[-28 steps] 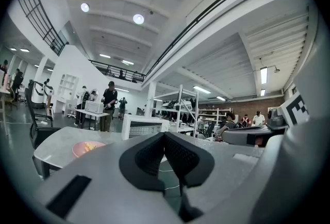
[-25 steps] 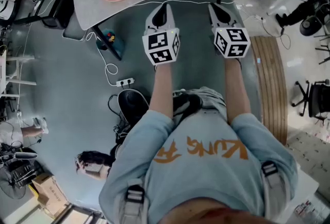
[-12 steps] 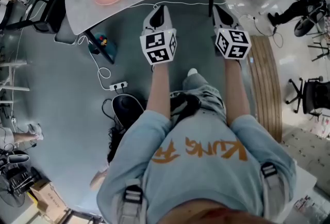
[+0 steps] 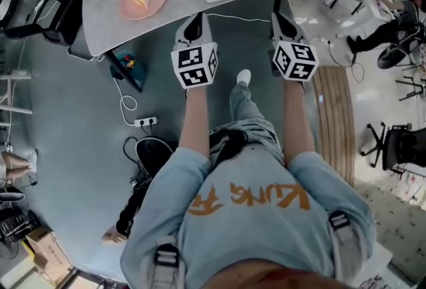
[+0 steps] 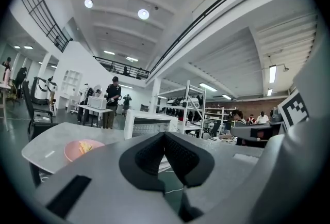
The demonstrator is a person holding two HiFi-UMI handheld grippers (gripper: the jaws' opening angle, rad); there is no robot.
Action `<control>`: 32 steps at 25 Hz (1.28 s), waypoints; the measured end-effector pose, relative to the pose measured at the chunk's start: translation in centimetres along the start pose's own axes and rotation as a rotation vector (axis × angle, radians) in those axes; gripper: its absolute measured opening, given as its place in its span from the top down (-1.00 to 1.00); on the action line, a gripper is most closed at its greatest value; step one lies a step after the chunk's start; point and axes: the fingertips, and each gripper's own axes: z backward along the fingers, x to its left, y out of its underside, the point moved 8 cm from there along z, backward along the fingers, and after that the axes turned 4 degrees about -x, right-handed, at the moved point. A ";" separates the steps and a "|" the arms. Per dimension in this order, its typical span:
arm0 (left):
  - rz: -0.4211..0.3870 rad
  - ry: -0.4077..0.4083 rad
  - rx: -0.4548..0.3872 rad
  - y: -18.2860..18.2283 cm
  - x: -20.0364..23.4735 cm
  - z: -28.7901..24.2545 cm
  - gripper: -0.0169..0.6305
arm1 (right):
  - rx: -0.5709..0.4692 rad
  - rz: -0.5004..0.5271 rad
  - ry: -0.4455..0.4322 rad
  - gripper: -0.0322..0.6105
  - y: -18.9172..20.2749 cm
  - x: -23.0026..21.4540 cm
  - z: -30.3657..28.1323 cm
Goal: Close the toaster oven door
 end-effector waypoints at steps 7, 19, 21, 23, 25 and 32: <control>0.027 -0.085 0.040 2.1 2.7 -9.7 0.94 | 0.028 0.035 -0.087 0.90 0.9 -3.9 -11.3; -0.031 -0.094 0.084 0.8 2.0 -31.1 0.94 | 0.047 0.070 -0.115 0.90 -1.3 -16.2 -30.3; -0.041 -0.110 0.090 0.9 2.5 -32.1 0.94 | 0.049 0.070 -0.147 0.90 -1.0 -16.3 -31.7; -0.042 -0.132 0.107 1.2 3.3 -32.9 0.94 | 0.063 0.061 -0.172 0.90 -0.3 -16.3 -32.8; -0.048 -0.141 0.123 1.5 3.7 -33.7 0.94 | 0.073 0.058 -0.186 0.90 0.1 -16.5 -33.6; -0.067 -0.173 0.186 3.2 4.2 -35.0 0.94 | 0.089 0.071 -0.227 0.90 1.2 -16.9 -34.8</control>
